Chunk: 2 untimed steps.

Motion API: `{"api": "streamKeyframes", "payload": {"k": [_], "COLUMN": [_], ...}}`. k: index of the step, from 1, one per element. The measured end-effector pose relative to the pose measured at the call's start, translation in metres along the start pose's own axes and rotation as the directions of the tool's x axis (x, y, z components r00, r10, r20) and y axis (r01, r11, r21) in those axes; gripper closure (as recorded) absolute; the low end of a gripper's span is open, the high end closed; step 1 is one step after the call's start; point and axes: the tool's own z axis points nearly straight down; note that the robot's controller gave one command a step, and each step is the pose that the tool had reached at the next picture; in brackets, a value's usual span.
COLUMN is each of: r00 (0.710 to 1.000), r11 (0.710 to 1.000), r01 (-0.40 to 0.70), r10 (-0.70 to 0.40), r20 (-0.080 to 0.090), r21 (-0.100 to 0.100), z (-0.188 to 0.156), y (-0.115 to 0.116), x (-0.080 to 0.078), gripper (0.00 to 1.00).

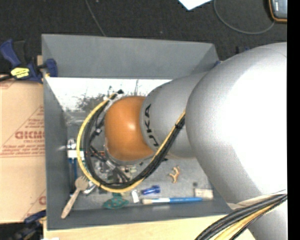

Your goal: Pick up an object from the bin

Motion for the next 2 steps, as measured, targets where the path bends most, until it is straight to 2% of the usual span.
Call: {"api": "streamKeyframes", "payload": {"k": [1, 2], "r00": [1.000, 0.999], "r11": [1.000, 0.999], "r01": [-0.001, -0.035], "r10": [0.001, 0.035], "r20": [0.000, -0.003], "r21": [0.000, 0.001], "z": [0.000, -0.109], "y": [0.000, -0.005], "x": [0.000, -0.008], "gripper": [1.00, 1.00]}}
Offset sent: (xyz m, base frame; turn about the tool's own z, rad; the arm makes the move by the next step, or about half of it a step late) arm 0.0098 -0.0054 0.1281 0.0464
